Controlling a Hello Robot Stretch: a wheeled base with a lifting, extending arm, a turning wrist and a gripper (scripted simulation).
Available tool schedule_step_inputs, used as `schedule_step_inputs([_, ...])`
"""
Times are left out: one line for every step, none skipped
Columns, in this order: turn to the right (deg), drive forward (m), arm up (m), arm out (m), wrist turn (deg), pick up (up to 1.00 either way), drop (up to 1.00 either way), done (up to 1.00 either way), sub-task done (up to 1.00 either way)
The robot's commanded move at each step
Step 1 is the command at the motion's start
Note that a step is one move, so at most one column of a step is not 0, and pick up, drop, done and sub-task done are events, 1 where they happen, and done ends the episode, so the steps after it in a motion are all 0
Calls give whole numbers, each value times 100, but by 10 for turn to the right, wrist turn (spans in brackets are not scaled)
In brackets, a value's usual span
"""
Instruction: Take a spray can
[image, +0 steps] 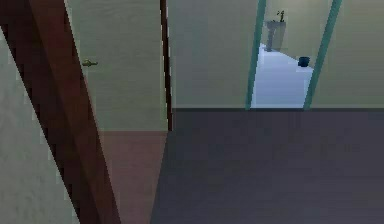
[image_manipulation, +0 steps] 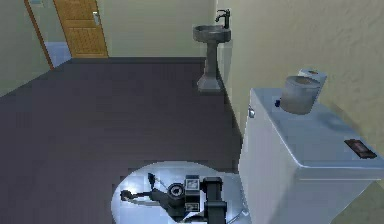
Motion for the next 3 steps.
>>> schedule_step_inputs([0, 0, 0, 0, 420, 0, 0, 0, 0])
schedule_step_inputs([0, 0, -30, 0, 0, 0, 0, 0, 0])
schedule_step_inputs([0, 0, 0, 0, 0, 100, 0, 0, 0])
